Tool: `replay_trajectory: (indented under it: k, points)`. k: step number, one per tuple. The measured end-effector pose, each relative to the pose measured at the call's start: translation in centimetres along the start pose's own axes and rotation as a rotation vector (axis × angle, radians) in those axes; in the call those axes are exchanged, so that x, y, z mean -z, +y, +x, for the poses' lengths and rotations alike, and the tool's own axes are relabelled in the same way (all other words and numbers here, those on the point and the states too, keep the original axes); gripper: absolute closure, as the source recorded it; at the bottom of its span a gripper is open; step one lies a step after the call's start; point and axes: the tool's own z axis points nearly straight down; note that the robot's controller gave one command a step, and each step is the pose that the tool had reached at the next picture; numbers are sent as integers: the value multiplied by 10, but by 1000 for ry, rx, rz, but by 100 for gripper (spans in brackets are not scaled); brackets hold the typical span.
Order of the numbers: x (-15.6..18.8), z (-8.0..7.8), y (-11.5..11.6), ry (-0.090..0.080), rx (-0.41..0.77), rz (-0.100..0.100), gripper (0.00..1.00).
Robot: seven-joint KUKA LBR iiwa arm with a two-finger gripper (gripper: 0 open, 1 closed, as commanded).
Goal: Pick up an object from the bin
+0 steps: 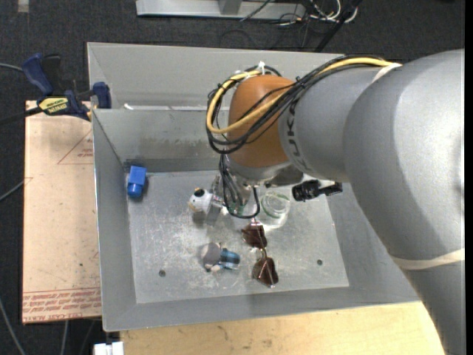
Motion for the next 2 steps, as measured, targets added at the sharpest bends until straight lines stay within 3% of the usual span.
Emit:
replay_trajectory:
  k: [2]
  points:
    - [38,-3,2,-12,2,-7,100]
